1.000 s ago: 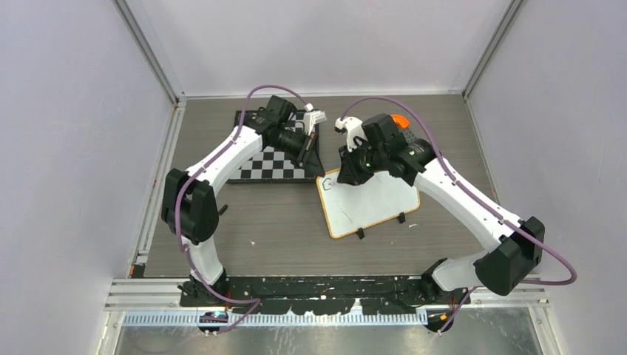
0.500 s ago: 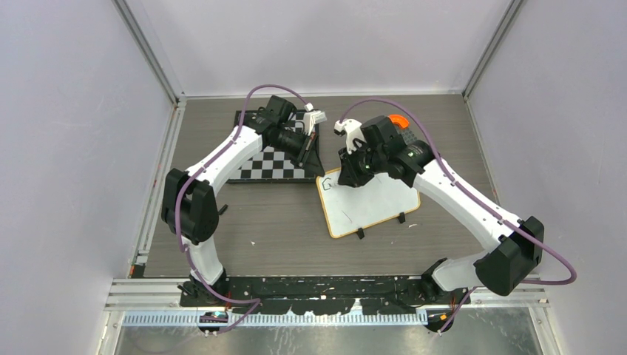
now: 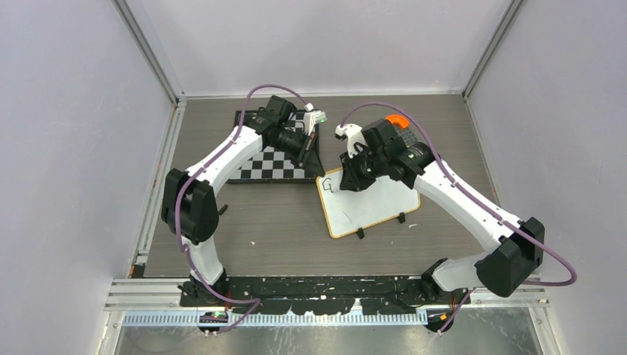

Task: Write a sentence on the whiteboard

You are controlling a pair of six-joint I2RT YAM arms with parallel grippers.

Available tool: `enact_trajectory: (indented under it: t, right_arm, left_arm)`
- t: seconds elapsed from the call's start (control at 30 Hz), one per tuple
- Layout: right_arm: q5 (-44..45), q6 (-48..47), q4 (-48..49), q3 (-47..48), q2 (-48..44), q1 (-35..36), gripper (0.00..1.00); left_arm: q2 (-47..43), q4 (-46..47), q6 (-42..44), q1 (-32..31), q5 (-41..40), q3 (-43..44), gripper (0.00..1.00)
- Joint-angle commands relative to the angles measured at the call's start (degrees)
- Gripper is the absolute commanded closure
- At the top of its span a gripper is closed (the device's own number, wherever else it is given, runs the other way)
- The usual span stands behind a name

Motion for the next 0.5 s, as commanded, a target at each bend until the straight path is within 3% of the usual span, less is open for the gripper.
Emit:
enact_trajectory:
  t: [0.0,0.47]
  right_arm:
    - [0.1,-0.8,-0.6,3.6,-4.3,-1.2,1.00]
    - [2.2,1.2,2.0,4.6,-1.7,-2.2,1.00]
  left_arm:
    - [-1.2,-0.9,0.2,-0.8,0.3,-0.5,1.00]
    - [-1.1,-0.3,0.1,-0.9,1.2,-0.4,1.00]
